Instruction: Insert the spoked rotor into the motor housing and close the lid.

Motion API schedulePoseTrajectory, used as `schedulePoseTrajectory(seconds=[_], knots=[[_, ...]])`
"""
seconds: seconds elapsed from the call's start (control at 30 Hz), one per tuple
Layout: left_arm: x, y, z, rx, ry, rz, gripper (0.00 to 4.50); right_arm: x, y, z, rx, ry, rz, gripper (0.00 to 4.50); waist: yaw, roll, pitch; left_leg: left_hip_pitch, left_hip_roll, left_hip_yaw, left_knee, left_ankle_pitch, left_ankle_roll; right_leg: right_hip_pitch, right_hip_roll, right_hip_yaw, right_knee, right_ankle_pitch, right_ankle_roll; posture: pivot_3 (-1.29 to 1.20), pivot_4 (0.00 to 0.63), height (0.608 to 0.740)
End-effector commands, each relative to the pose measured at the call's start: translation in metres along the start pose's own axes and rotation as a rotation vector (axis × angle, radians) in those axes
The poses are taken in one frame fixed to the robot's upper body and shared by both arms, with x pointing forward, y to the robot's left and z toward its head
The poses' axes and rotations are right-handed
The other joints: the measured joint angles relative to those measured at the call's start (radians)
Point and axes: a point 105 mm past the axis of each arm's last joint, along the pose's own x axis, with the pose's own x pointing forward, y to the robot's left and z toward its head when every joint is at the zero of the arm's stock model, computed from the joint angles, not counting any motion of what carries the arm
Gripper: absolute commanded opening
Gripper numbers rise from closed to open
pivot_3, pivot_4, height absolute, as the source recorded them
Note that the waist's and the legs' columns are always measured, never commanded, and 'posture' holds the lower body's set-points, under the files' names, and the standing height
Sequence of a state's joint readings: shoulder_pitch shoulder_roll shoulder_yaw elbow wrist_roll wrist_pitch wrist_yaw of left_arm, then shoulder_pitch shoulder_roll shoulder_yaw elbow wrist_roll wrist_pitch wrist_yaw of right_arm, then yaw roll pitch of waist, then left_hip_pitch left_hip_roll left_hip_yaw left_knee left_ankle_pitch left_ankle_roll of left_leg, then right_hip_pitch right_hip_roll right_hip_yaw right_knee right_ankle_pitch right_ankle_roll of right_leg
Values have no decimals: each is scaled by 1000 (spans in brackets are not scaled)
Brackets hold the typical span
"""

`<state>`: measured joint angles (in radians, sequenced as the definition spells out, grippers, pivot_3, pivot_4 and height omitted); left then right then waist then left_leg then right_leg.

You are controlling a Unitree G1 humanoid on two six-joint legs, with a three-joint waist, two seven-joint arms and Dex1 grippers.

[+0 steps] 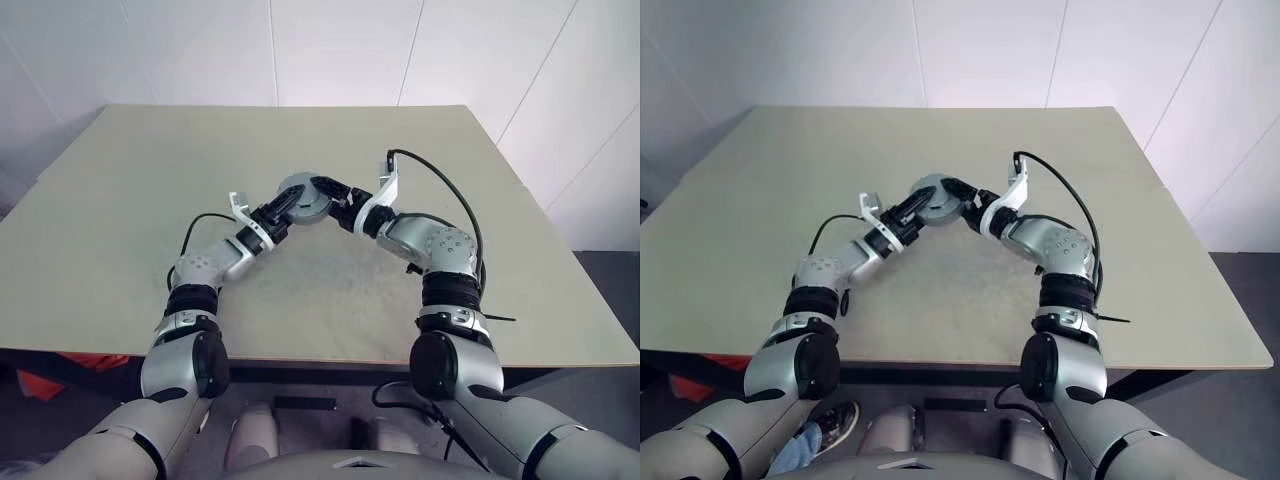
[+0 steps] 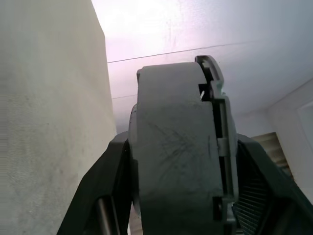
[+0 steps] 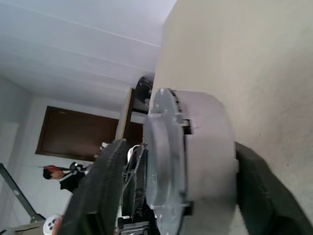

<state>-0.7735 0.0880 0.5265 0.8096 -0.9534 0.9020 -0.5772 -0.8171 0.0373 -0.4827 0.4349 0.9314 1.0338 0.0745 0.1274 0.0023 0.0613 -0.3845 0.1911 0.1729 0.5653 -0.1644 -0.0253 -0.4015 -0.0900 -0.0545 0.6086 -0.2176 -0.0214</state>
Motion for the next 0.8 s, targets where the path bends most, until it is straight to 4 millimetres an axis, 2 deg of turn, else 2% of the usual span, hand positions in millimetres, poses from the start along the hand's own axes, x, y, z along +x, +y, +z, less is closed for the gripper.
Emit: schedulePoseTrajectory(seconds=[0.03, 0.17, 0.43, 0.8], knots=[[-1, -3, 10, 50, -27, 5, 2403, -3, 17, 27, -143, -135, 8, 4473, 0, 0, 0, 0, 0, 0, 0, 0, 0, 0, 0, 0, 0, 0, 0, 0, 0, 740], [-3, -1, 14, 80, -44, 24, 2403, -2, 11, 30, -149, -162, -15, 4473, 0, 0, 0, 0, 0, 0, 0, 0, 0, 0, 0, 0, 0, 0, 0, 0, 0, 740], [-28, 9, 61, 169, -268, 124, 2403, -3, -1, 31, -154, -173, -55, 4473, -3, 0, 0, 0, 0, 0, 0, 0, 0, 0, 0, 0, 0, 0, 0, 0, 0, 740], [-49, 20, 90, 186, -420, 231, 2403, -2, -2, 26, -161, -156, -57, 4473, 3, -1, 0, -1, 0, -1, 2, 0, 1, 0, 0, 0, 1, 0, 0, 0, 0, 740]])
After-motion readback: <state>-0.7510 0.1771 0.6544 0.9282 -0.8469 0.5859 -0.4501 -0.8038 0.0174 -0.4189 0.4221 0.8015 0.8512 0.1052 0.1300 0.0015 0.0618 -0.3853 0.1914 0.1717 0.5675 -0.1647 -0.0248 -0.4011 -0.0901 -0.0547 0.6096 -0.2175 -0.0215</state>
